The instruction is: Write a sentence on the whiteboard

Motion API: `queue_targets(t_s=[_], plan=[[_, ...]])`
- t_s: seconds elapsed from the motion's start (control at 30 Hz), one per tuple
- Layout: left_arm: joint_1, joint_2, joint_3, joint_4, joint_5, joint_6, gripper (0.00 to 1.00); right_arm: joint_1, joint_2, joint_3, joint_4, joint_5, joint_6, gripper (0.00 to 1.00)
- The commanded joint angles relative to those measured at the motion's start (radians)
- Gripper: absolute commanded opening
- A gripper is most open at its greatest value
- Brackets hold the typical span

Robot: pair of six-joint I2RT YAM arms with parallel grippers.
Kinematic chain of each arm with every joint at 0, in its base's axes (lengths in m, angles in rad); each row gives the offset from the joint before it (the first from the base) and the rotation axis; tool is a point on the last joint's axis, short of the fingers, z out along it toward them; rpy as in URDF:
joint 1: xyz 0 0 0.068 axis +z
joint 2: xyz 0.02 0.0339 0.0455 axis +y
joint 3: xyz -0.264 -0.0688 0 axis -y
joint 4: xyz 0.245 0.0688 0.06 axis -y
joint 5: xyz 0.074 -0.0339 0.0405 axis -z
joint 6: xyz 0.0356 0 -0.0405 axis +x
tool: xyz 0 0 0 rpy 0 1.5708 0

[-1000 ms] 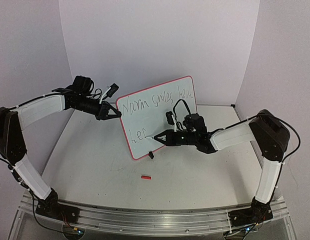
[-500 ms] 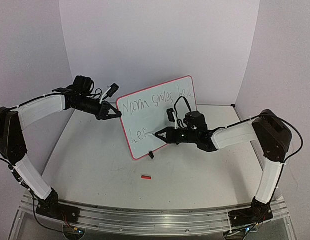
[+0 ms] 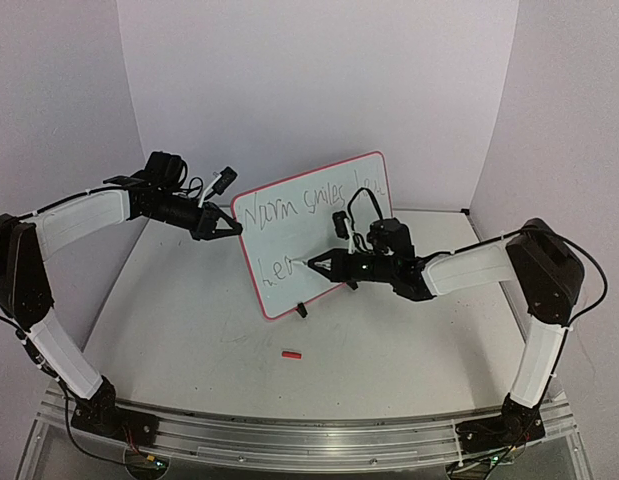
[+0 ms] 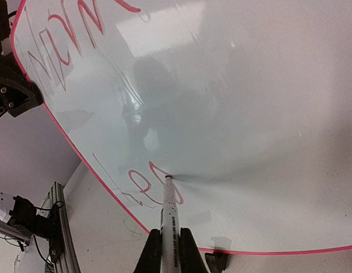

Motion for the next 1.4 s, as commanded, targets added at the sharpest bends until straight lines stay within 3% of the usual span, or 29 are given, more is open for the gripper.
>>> queue_targets(t_s=[0.0,0.53,0.9,1.37], plan=[[-0.013,-0.002,-0.013,-0.04,-0.08,0.086,0.0,-0.007,-0.006,-0.036,0.016,0.055,-0.007,0.0],[-0.013,-0.006,-0.015,-0.041,-0.08,0.087,0.0,-0.009,-0.087,-0.039,0.016,0.1,-0.031,0.0],[-0.013,-0.013,-0.015,-0.039,-0.076,0.085,0.0,-0.009,-0.262,-0.11,-0.001,-0.05,-0.076,0.0],[-0.024,-0.012,-0.016,-0.041,-0.082,0.086,0.0,-0.047,-0.194,-0.108,-0.043,-0.172,-0.123,0.0]])
